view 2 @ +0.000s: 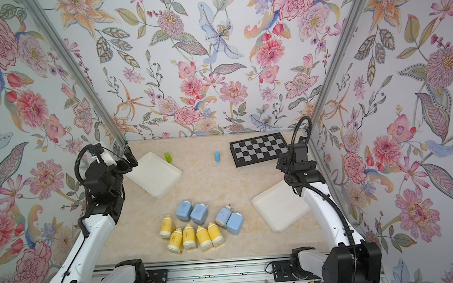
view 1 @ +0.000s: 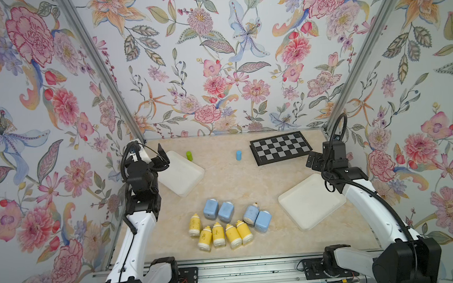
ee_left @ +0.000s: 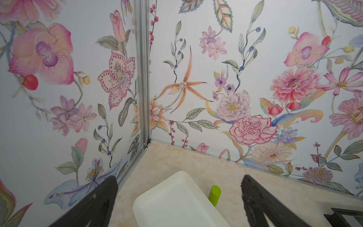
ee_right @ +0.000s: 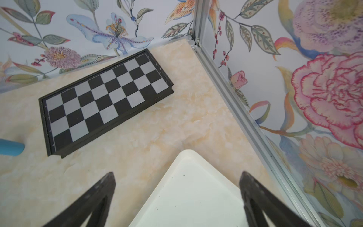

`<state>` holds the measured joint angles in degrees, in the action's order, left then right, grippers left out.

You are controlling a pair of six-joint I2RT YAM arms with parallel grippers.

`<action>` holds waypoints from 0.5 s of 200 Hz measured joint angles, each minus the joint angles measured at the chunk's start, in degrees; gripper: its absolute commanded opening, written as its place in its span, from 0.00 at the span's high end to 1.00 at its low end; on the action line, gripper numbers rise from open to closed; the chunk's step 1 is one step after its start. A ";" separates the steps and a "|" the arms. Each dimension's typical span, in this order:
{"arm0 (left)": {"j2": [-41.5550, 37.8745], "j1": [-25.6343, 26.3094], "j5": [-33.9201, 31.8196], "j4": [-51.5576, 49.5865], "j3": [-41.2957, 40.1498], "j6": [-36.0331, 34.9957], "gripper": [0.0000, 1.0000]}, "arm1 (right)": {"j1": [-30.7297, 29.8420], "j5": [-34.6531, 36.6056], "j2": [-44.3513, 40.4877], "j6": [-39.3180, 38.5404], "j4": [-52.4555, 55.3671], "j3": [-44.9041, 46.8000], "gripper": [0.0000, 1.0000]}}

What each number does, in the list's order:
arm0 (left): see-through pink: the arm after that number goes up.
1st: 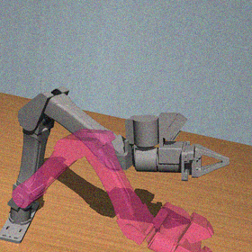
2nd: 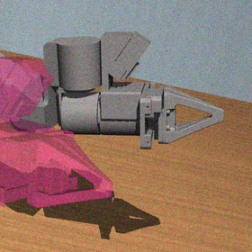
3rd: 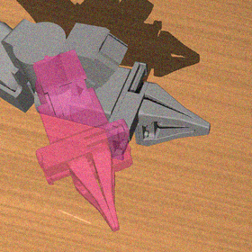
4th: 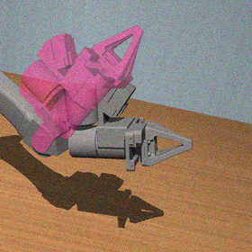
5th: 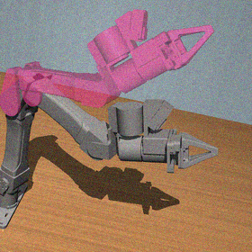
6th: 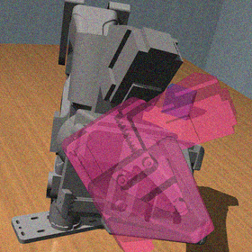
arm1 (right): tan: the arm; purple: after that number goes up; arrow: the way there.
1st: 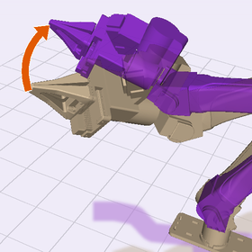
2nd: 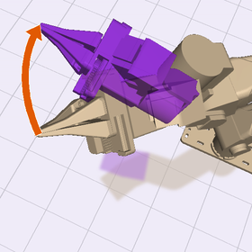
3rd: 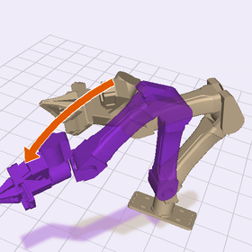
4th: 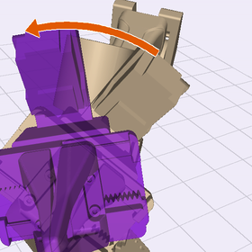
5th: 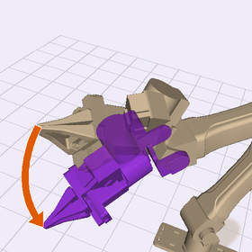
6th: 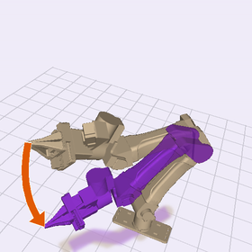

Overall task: Place the pencil sharpeners by color into the storage box
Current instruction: Move the storage box to the center of the board.

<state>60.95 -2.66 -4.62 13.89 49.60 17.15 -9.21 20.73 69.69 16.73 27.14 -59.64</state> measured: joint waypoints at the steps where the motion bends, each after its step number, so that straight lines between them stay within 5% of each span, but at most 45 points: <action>1: 0.04 0.00 0.02 -0.22 0.20 -0.09 0.01 | -0.48 -0.04 0.17 0.00 0.61 -0.17 0.00; 52: 0.68 0.22 -0.22 -7.13 2.12 -2.80 0.01 | -14.19 -5.03 6.19 1.75 17.20 -3.08 0.01; 100: -7.19 1.01 -2.60 -6.56 -6.97 -4.37 0.01 | -20.04 -12.09 7.87 4.59 23.85 -1.38 0.32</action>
<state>53.76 -1.65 -7.22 7.33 42.63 12.78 -29.26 8.64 77.56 21.32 50.98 -61.01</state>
